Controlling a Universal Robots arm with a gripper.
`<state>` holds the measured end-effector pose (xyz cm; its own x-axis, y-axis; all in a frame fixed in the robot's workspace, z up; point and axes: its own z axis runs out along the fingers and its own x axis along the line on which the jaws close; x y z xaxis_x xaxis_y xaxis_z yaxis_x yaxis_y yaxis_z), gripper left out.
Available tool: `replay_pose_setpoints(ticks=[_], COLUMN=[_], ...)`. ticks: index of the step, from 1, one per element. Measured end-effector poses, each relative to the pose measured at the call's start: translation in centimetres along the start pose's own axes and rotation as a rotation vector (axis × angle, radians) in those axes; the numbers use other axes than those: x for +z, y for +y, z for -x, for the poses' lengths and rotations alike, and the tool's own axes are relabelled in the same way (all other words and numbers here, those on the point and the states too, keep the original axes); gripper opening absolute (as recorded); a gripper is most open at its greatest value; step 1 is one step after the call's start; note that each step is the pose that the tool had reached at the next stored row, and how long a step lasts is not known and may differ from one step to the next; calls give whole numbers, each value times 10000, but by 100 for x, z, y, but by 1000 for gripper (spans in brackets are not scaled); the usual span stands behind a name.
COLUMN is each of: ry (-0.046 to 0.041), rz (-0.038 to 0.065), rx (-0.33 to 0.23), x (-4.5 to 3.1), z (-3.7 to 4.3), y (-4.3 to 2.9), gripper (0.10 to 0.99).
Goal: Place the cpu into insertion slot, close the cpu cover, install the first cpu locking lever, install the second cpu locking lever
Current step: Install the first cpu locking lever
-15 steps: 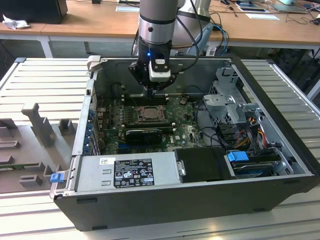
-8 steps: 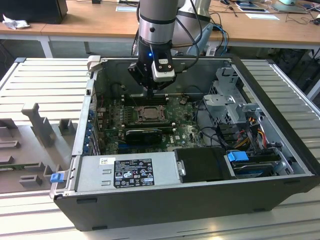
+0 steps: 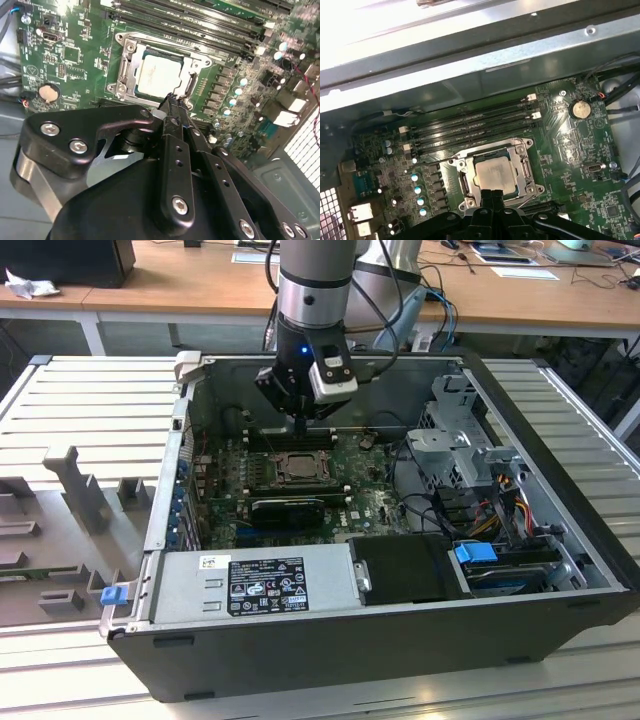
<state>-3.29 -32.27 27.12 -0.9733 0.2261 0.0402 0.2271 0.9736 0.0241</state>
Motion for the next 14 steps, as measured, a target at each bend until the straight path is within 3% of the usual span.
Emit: replay_pose_setpoints(ticks=[6, 14], ry=[15, -113], rz=[-34, -47], rx=[-909, -1873], x=[0, 1], z=[0, 0], y=[0, 0], gripper=[106, 106])
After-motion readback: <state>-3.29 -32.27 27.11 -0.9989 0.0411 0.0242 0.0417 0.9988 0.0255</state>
